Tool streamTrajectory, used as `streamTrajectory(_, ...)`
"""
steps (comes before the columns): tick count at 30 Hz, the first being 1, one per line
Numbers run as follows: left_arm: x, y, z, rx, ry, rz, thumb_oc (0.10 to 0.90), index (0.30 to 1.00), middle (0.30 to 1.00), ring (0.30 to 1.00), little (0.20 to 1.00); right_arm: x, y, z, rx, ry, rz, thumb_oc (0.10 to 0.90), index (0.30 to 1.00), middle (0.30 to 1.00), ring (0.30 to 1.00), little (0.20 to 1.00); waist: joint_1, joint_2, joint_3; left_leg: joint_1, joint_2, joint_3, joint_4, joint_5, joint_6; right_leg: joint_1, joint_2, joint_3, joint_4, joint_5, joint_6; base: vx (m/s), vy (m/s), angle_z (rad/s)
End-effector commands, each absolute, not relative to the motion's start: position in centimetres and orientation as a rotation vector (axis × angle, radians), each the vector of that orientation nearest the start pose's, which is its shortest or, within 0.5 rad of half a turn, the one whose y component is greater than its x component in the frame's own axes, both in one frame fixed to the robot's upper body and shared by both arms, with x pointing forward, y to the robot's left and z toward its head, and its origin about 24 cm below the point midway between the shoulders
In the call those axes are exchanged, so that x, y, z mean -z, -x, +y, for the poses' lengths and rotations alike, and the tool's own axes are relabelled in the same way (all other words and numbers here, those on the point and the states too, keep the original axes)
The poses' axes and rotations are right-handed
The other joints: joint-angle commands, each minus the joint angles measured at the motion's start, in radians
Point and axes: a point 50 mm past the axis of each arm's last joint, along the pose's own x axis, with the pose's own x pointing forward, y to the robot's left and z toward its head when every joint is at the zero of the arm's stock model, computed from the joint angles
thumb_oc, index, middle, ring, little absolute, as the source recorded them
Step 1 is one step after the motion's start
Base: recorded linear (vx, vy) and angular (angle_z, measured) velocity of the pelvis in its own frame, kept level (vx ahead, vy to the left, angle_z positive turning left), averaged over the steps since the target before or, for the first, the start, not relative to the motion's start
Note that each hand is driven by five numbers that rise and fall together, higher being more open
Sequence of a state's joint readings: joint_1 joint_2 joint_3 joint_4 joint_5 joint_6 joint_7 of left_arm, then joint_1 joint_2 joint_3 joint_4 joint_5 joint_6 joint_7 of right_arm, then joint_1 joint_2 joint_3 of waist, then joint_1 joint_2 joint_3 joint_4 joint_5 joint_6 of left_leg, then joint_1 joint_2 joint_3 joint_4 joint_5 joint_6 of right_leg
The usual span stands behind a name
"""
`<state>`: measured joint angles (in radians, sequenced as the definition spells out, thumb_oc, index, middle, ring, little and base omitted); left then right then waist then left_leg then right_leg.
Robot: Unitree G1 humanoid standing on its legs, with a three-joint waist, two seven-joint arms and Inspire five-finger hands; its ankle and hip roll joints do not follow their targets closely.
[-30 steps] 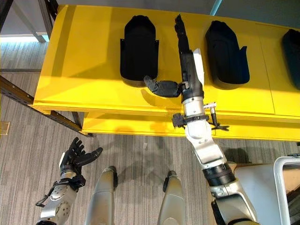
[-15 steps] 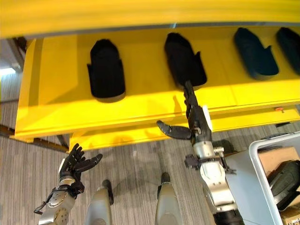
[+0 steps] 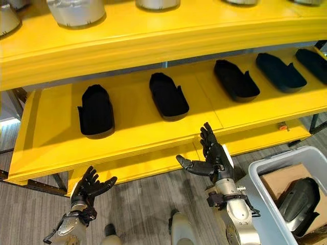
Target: Move parts from the plastic box to the shelf.
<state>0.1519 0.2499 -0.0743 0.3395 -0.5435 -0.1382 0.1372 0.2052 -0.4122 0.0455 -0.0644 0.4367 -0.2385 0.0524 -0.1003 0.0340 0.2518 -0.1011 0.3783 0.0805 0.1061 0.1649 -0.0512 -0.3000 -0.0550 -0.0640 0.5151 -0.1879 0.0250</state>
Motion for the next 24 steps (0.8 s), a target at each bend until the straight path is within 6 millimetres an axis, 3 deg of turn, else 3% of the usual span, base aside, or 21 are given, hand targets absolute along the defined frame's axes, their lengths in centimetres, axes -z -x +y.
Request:
streamTrajectory(1,1.8,-21.4,22.2,-0.209,0.212,0.146,0.9,1.0,1.0,1.0,1.0,-7.8,-21.1,-23.0,-0.029,-0.029,-0.271,0.9,1.0,1.0,1.0,1.0,-0.011,-0.023,-0.048,-0.072,-0.014,0.003,-0.032,0.11,-0.081,0.134,-0.006,0.0,-0.214,0.021,0.005,0.0,-0.093,0.37)
streamTrajectory(2,1.8,-21.1,22.2,-0.216,0.218,0.144,0.9,1.0,1.0,1.0,1.0,-7.5,-21.0,-22.9,-0.032,-0.028,-0.256,0.9,1.0,1.0,1.0,1.0,-0.004,-0.029,-0.05,-0.065,-0.071,-0.041,-0.018,0.049,-0.064,0.147,-0.01,0.013,-0.253,0.036,0.011,0.0,-0.049,0.24)
streamTrajectory(3,1.8,-21.1,22.2,-0.216,0.218,0.144,0.9,1.0,1.0,1.0,1.0,-7.5,-21.1,-22.9,-0.032,-0.028,-0.256,0.9,1.0,1.0,1.0,1.0,-0.004,-0.028,-0.052,-0.069,-0.07,-0.042,-0.018,0.05,-0.063,0.146,-0.009,0.012,-0.257,0.04,0.011,0.05,-0.072,0.03)
streamTrajectory(4,1.7,-21.0,22.1,-0.237,0.232,0.134,0.9,1.0,1.0,1.0,1.0,-6.8,-21.4,-22.5,-0.037,-0.037,-0.23,0.9,1.0,1.0,1.0,1.0,0.022,-0.045,-0.066,-0.071,-0.236,-0.177,0.003,-0.079,-0.035,0.184,-0.005,0.043,-0.356,0.087,0.019,0.04,-0.047,-0.05)
streamTrajectory(6,1.7,-21.0,22.1,-0.237,0.232,0.134,0.9,1.0,1.0,1.0,1.0,-6.8,-21.4,-22.5,-0.037,-0.037,-0.23,0.9,1.0,1.0,1.0,1.0,0.021,-0.045,-0.068,-0.075,-0.236,-0.179,0.003,-0.077,-0.035,0.182,-0.005,0.042,-0.359,0.091,0.019,0.05,-0.023,-0.37)
streamTrajectory(7,1.6,-21.2,21.8,-0.233,0.238,0.128,0.9,1.0,1.0,1.0,1.0,-6.1,-21.6,-22.4,-0.03,-0.049,-0.201,0.9,1.0,1.0,1.0,1.0,0.024,-0.05,-0.087,-0.068,-0.299,-0.189,0.002,-0.117,-0.016,0.207,-0.004,0.046,-0.408,0.119,0.023,0.08,0.018,-0.64)
streamTrajectory(9,1.2,-21.5,21.8,-0.228,0.243,0.107,0.9,1.0,1.0,1.0,1.0,-5.8,-21.9,-22.2,-0.02,-0.075,-0.191,0.9,1.0,1.0,1.0,1.0,0.032,-0.05,-0.088,-0.079,-0.348,-0.23,-0.005,-0.123,-0.003,0.203,0.0,0.056,-0.426,0.135,0.024,0.06,0.062,-0.46)
streamTrajectory(11,1.0,-21.5,21.8,-0.232,0.252,0.096,0.9,1.0,1.0,1.0,1.0,-5.8,-22.2,-21.9,-0.026,-0.084,-0.194,0.9,1.0,1.0,1.0,1.0,0.034,-0.05,-0.093,-0.075,-0.362,-0.251,-0.022,-0.134,0.008,0.19,0.009,0.083,-0.431,0.147,0.034,0.04,0.117,-0.46)
streamTrajectory(24,0.5,-22.3,21.4,-0.233,0.253,0.073,0.9,1.0,1.0,1.0,1.0,-3.8,-23.0,-20.8,0.011,-0.108,-0.106,0.9,1.0,1.0,1.0,1.0,0.048,-0.053,-0.132,0.024,-0.372,-0.131,-0.126,-0.157,0.057,0.212,-0.044,0.148,-0.472,0.194,0.089,0.06,0.131,-0.34)
